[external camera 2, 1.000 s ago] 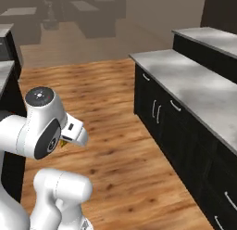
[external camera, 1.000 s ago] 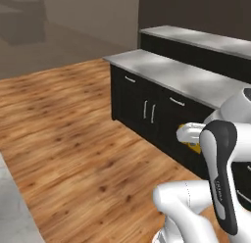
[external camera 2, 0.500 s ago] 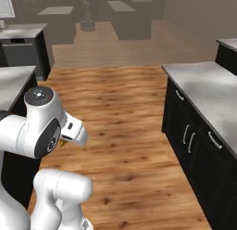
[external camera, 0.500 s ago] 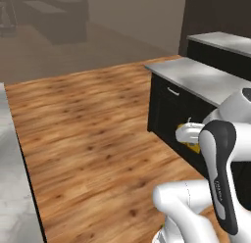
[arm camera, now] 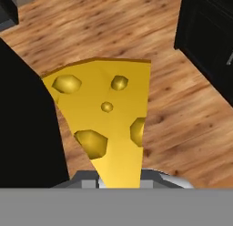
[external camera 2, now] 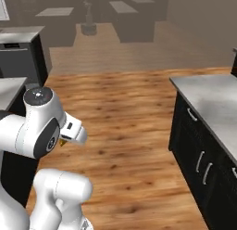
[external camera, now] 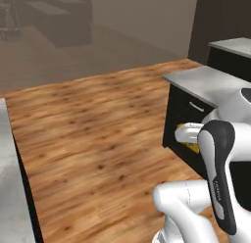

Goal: Take the cheese, steak, and avocado from the fridge and place them on the plate on the dining counter to create an appetizer plate.

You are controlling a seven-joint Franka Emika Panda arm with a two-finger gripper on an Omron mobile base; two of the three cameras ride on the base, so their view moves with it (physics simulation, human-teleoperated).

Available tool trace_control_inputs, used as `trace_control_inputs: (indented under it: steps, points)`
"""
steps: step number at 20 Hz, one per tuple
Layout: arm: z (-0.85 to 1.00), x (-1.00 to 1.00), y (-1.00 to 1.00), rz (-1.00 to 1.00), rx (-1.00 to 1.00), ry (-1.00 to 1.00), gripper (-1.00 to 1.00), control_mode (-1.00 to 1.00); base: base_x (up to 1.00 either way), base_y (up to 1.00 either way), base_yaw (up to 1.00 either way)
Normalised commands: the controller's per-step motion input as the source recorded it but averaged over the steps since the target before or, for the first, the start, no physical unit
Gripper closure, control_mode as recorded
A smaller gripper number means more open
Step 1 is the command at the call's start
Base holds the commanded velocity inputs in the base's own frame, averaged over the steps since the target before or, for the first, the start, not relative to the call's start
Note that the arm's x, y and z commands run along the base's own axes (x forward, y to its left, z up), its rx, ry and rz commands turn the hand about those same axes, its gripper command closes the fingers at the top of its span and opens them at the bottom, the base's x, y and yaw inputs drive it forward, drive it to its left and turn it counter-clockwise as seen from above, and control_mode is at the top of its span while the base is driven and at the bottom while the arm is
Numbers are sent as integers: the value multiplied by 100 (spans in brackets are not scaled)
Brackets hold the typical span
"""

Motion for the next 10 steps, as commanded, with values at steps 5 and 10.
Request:
trace_control_inputs:
  steps: [5, 10]
  points:
    - [0, 0, 0, 0, 0, 0, 100, 100, 100, 0, -2]
    - [0, 0, 0, 0, 0, 0, 100, 100, 100, 0, -9]
